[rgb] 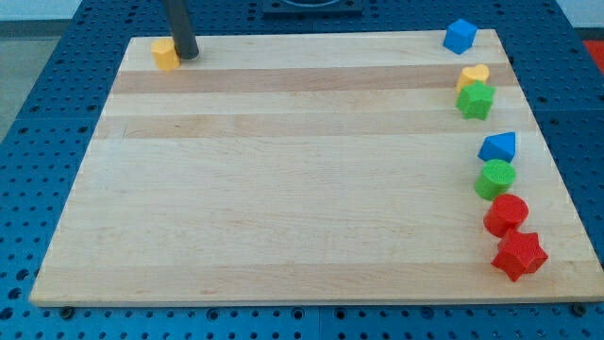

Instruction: Move yellow hexagon to the top left of the board

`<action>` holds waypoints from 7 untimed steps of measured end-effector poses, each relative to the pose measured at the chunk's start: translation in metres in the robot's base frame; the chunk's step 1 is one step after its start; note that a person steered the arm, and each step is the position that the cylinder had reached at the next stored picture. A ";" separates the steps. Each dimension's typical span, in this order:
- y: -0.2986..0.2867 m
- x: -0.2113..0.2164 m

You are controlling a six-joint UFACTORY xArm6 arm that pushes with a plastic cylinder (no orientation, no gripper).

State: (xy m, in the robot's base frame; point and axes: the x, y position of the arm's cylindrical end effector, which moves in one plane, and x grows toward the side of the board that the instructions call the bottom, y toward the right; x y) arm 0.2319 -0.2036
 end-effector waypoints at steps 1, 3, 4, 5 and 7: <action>0.000 0.004; 0.001 0.034; -0.014 0.054; -0.033 0.052; -0.034 0.024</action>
